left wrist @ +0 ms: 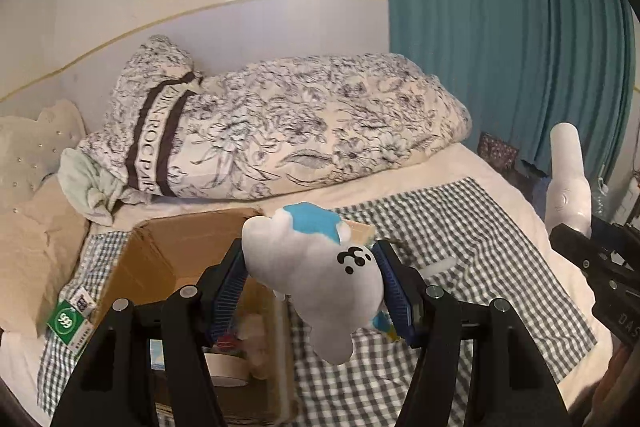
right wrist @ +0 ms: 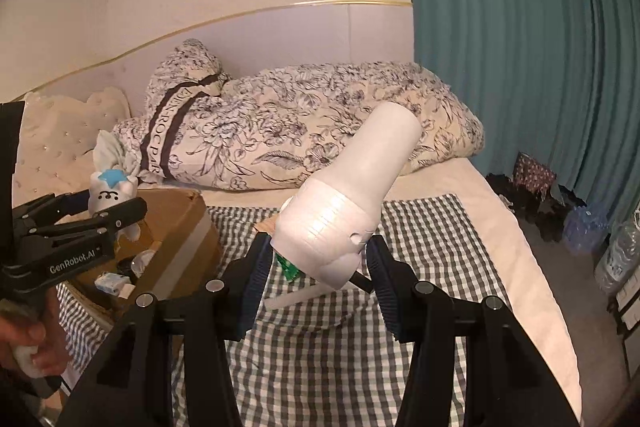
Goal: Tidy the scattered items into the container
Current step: 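Lift and carry the plush toy and white roll over the cardboard box with both grippers, then lower both grippers into the box and open them to release the toy and roll, then move both grippers back toward the remaining items on the gingham cloth, then grasp the tan box with the left gripper while the right gripper grasps the white strip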
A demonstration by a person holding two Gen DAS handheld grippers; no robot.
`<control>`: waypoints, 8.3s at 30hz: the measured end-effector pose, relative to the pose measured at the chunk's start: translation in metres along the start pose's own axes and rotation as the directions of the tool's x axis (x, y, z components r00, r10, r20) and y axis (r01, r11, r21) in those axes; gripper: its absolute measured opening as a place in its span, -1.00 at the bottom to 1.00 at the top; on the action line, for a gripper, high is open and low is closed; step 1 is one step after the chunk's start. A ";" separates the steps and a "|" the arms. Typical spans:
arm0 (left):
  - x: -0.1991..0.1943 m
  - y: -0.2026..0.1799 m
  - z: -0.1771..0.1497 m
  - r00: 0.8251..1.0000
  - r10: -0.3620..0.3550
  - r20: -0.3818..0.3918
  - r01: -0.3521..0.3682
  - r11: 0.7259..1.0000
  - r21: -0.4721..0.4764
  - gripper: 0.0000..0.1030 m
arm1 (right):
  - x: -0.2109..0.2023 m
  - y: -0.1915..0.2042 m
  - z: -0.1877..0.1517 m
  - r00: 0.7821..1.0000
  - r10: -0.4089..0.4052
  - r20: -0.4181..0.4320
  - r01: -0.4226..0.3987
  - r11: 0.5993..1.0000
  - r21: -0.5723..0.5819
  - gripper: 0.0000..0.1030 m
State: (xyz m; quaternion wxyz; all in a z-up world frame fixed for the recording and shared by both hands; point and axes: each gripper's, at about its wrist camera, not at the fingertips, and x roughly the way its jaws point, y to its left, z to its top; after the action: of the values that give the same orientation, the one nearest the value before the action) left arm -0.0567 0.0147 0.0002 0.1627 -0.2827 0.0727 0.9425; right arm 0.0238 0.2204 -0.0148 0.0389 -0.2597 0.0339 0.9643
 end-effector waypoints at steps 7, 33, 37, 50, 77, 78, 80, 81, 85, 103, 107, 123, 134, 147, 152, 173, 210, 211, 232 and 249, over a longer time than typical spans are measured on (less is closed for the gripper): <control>-0.001 0.030 0.000 0.999 0.035 -0.004 -0.035 0.999 -0.010 0.25 | 0.007 0.023 0.003 1.000 0.028 -0.005 -0.028 0.999 -0.024 -0.05; 0.002 0.126 -0.005 0.982 0.187 -0.027 -0.188 0.982 -0.019 0.25 | 0.044 0.111 0.020 0.982 0.185 -0.032 -0.187 0.977 -0.100 -0.05; 0.007 0.139 -0.008 0.979 0.199 -0.041 -0.200 0.979 -0.030 0.25 | 0.052 0.131 0.021 0.976 0.213 -0.046 -0.217 0.968 -0.126 -0.05; 0.020 0.173 -0.020 0.970 0.224 -0.094 -0.230 0.972 -0.057 0.25 | 0.086 0.190 0.011 0.947 0.295 -0.130 -0.316 0.928 -0.197 -0.05; 0.095 0.197 -0.061 0.929 0.179 -0.324 -0.203 0.978 -0.041 0.26 | 0.162 0.249 -0.033 0.869 0.291 -0.400 -0.409 0.877 -0.251 -0.05; 0.098 0.198 -0.063 0.926 0.171 -0.336 -0.197 0.979 -0.044 0.26 | 0.165 0.250 -0.035 0.865 0.285 -0.413 -0.409 0.877 -0.252 -0.05; 0.104 0.198 -0.066 0.920 0.166 -0.354 -0.194 0.980 -0.046 0.26 | 0.170 0.250 -0.038 0.857 0.276 -0.436 -0.411 0.876 -0.253 -0.05; 0.107 0.198 -0.068 0.916 0.166 -0.364 -0.195 0.980 -0.043 0.26 | 0.172 0.251 -0.039 0.853 0.272 -0.446 -0.412 0.876 -0.253 -0.05; 0.118 0.200 -0.072 0.903 0.157 -0.399 -0.189 0.981 -0.040 0.26 | 0.183 0.251 -0.044 0.838 0.255 -0.483 -0.412 0.875 -0.252 -0.04; 0.117 0.203 -0.072 0.901 0.157 -0.404 -0.194 0.980 -0.052 0.28 | 0.173 0.248 -0.038 0.857 0.254 -0.448 -0.397 0.880 -0.261 0.20; 0.110 0.199 -0.064 0.910 0.149 -0.386 -0.188 0.980 -0.064 0.48 | 0.165 0.243 -0.033 0.868 0.263 -0.421 -0.391 0.884 -0.256 0.20; 0.063 0.164 -0.022 0.958 0.171 -0.230 -0.192 0.978 -0.076 0.57 | 0.127 0.180 -0.006 0.921 0.279 -0.273 -0.329 0.931 -0.157 0.23; 0.026 0.137 0.002 0.977 0.189 -0.102 -0.199 0.975 -0.099 0.74 | 0.088 0.132 0.011 0.943 0.306 -0.128 -0.318 0.944 -0.085 0.32; -0.001 0.088 0.024 0.987 0.159 0.023 -0.155 0.982 -0.106 1.00 | 0.041 0.074 0.020 0.957 0.288 0.030 -0.287 0.958 -0.022 0.74; -0.008 0.059 0.032 0.988 0.144 0.064 -0.139 0.987 -0.078 1.00 | 0.026 0.043 0.022 0.965 0.251 0.079 -0.254 0.967 0.023 1.00; -0.008 -0.024 0.040 0.989 0.102 0.109 -0.099 0.995 -0.028 1.00 | 0.003 -0.037 0.022 0.985 0.137 0.102 -0.143 0.988 0.052 1.00; 0.142 -0.056 -0.013 0.985 0.068 -0.158 -0.072 0.997 -0.023 1.00 | 0.117 -0.080 -0.040 0.972 0.118 -0.204 -0.126 0.992 -0.025 1.00; 0.148 -0.057 -0.014 0.982 0.070 -0.174 -0.076 0.997 -0.031 1.00 | 0.121 -0.082 -0.043 0.970 0.121 -0.211 -0.128 0.992 -0.018 1.00; 0.269 -0.079 -0.024 0.925 0.124 -0.359 -0.211 0.954 -0.212 1.00 | 0.208 -0.106 -0.077 0.925 0.146 -0.351 -0.167 0.985 -0.030 1.00; 0.371 -0.082 -0.021 0.829 0.129 -0.544 -0.343 0.886 -0.312 1.00 | 0.253 -0.123 -0.080 0.907 0.216 -0.362 -0.251 0.967 -0.052 1.00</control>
State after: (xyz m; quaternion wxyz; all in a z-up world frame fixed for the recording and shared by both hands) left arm -0.3101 0.1854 -0.2273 -0.0433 -0.5367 -0.0445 0.8415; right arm -0.1431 0.3503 -0.2170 -0.0962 -0.4241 0.0243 0.9002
